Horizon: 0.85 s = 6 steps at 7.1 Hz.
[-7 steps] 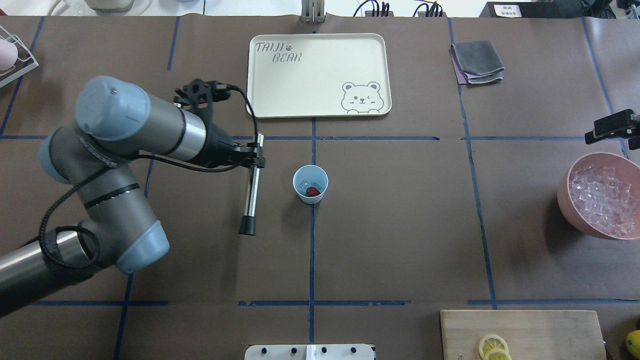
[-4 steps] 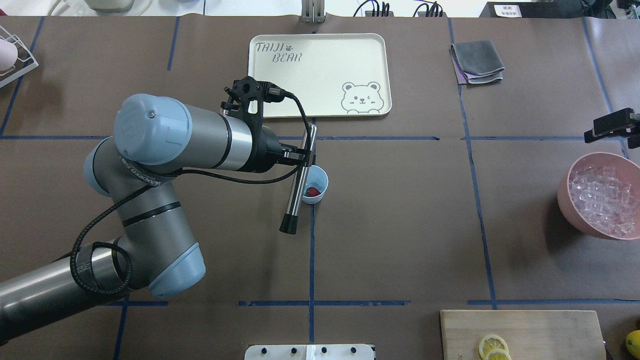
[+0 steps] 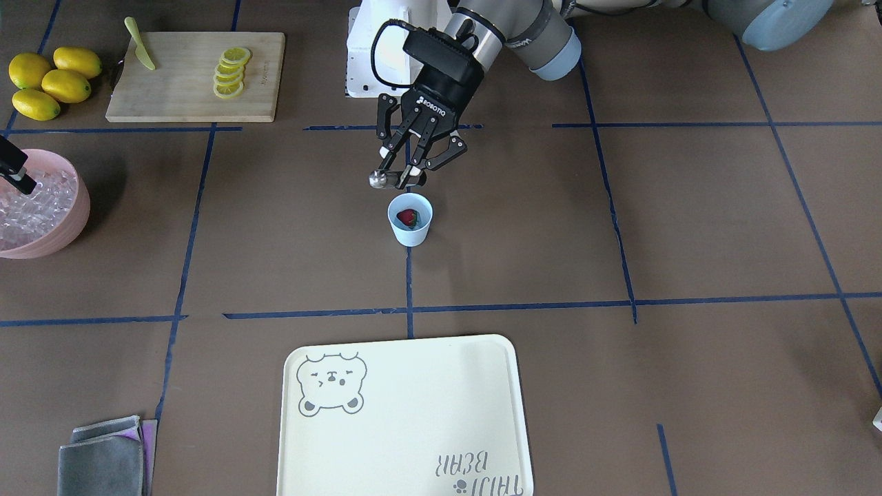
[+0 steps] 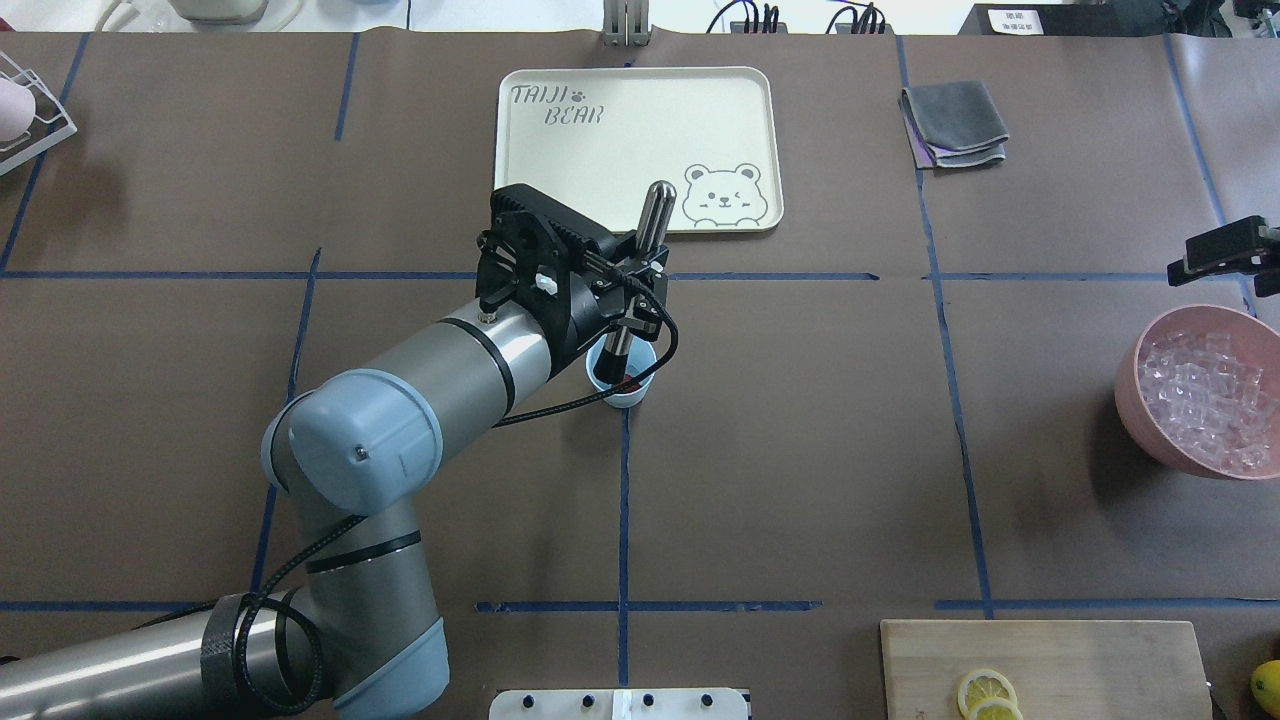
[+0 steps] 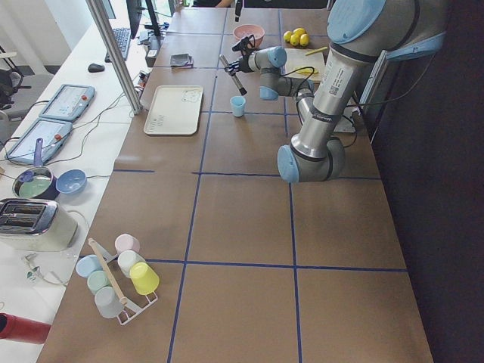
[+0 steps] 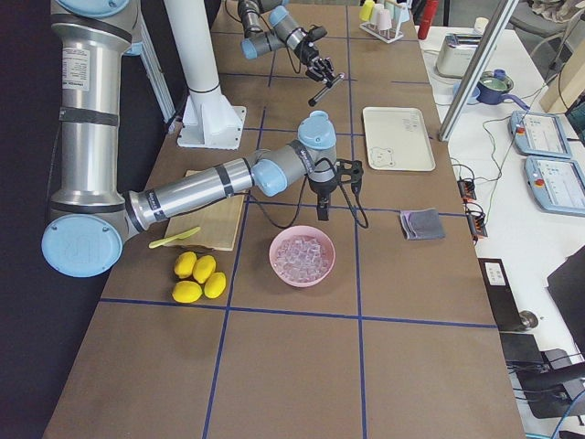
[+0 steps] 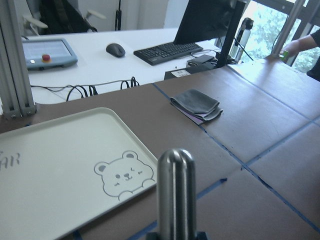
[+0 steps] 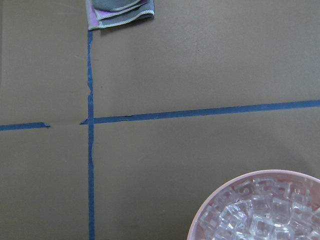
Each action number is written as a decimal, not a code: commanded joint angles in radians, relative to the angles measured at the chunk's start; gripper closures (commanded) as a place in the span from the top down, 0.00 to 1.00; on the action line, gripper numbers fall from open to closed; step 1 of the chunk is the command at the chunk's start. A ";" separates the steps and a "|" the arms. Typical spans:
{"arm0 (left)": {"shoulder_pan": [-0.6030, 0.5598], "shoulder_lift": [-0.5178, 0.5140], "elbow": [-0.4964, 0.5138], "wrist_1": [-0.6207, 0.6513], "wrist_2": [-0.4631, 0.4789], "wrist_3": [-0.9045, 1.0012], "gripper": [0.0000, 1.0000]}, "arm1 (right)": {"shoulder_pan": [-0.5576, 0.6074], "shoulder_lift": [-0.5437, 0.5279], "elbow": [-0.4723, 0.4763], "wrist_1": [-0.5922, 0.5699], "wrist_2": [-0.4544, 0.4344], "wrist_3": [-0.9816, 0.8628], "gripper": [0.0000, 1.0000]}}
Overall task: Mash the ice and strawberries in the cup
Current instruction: 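Press the metal rod down into the cup to mash the contents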
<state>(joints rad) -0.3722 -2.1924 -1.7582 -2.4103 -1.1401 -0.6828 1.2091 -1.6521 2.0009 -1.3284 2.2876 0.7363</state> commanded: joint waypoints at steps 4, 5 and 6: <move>0.018 0.002 0.089 -0.280 0.114 0.067 0.05 | 0.000 0.000 0.002 0.000 0.001 0.000 1.00; 0.022 0.009 0.100 -0.289 0.114 0.074 0.05 | 0.000 0.000 0.001 0.002 0.000 0.000 1.00; 0.036 0.020 0.123 -0.337 0.114 0.075 0.05 | 0.000 0.000 0.001 0.002 0.000 0.000 1.00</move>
<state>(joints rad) -0.3475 -2.1826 -1.6569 -2.7074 -1.0265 -0.6147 1.2088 -1.6521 2.0020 -1.3274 2.2875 0.7363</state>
